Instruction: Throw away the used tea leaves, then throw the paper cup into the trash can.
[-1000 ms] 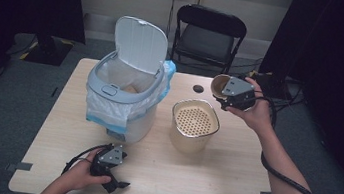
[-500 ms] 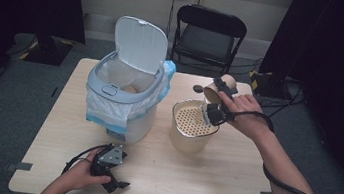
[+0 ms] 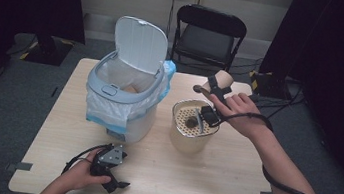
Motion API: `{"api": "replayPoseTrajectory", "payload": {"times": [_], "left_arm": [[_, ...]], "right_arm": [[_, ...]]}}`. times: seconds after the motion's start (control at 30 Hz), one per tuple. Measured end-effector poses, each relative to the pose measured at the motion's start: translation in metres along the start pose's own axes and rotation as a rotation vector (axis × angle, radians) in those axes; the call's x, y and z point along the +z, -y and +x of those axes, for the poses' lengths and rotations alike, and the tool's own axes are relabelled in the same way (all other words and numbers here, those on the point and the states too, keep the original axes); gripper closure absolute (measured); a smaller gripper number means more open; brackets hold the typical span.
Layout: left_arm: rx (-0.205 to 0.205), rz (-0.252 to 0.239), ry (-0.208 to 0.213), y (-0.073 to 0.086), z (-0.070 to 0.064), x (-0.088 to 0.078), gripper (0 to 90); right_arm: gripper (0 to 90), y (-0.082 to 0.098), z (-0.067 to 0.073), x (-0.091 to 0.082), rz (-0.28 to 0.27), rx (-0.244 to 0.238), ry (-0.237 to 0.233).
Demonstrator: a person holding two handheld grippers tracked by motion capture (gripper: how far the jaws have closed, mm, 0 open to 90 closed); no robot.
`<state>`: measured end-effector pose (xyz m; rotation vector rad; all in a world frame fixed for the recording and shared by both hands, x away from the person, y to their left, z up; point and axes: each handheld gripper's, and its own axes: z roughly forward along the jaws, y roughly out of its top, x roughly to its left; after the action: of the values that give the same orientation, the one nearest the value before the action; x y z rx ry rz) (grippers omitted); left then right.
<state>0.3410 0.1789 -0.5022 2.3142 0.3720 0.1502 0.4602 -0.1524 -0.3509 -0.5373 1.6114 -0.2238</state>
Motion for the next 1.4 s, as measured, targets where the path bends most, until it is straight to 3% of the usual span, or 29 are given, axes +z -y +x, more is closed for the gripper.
{"api": "replayPoseTrajectory", "payload": {"times": [0.07, 0.13, 0.27, 0.3, 0.37, 0.4, 0.47, 0.5, 0.6, 0.7, 0.73, 0.9, 1.2, 1.4], "left_arm": [[0.000, 0.000, 0.000, 0.000, 0.000, 0.000, 0.0], [0.000, 0.000, 0.000, 0.000, 0.000, 0.000, 0.0], [-0.010, 0.000, 0.009, 0.000, 0.000, 0.001, 0.0], [-0.010, 0.000, 0.010, 0.000, 0.000, 0.001, 0.0], [-0.010, 0.000, 0.009, 0.000, 0.000, 0.001, 0.0], [-0.011, -0.001, 0.010, 0.000, -0.001, 0.001, 0.0], [-0.011, -0.001, 0.010, 0.000, -0.001, 0.001, 0.0], [-0.010, 0.000, 0.009, 0.000, 0.000, 0.001, 0.0], [-0.009, 0.002, 0.009, 0.000, 0.000, 0.000, 0.0], [-0.010, -0.001, 0.010, 0.000, -0.001, 0.001, 0.0], [-0.010, -0.002, 0.009, 0.000, -0.001, 0.001, 0.0], [-0.011, -0.001, 0.009, 0.000, -0.001, 0.001, 0.0], [-0.001, 0.001, 0.000, 0.000, 0.000, 0.000, 0.0], [-0.002, 0.002, 0.001, 0.000, 0.000, 0.000, 0.0]], "right_arm": [[26.7, 0.005, -0.002, 0.001, -0.002, 0.083, -0.028], [26.6, 0.010, -0.007, 0.003, -0.015, 0.223, -0.115], [26.6, 0.020, -0.009, 0.009, -0.050, 0.456, -0.268], [26.5, 0.024, -0.010, 0.013, -0.060, 0.531, -0.338], [26.4, 0.030, -0.010, 0.016, -0.080, 0.634, -0.389], [26.4, 0.035, -0.010, 0.019, -0.095, 0.728, -0.443], [26.4, 0.043, -0.010, 0.022, -0.118, 0.841, -0.489], [26.4, 0.049, -0.010, 0.025, -0.137, 0.938, -0.532], [26.4, 0.061, -0.009, 0.030, -0.171, 1.153, -0.617], [26.4, 0.072, -0.007, 0.035, -0.196, 1.329, -0.672], [26.3, 0.075, -0.007, 0.036, -0.200, 1.368, -0.679], [26.1, 0.081, -0.005, 0.039, -0.205, 1.466, -0.713], [25.8, 0.080, -0.006, 0.042, -0.232, 1.518, -0.742], [25.8, 0.079, -0.010, 0.043, -0.246, 1.522, -0.744]]}}
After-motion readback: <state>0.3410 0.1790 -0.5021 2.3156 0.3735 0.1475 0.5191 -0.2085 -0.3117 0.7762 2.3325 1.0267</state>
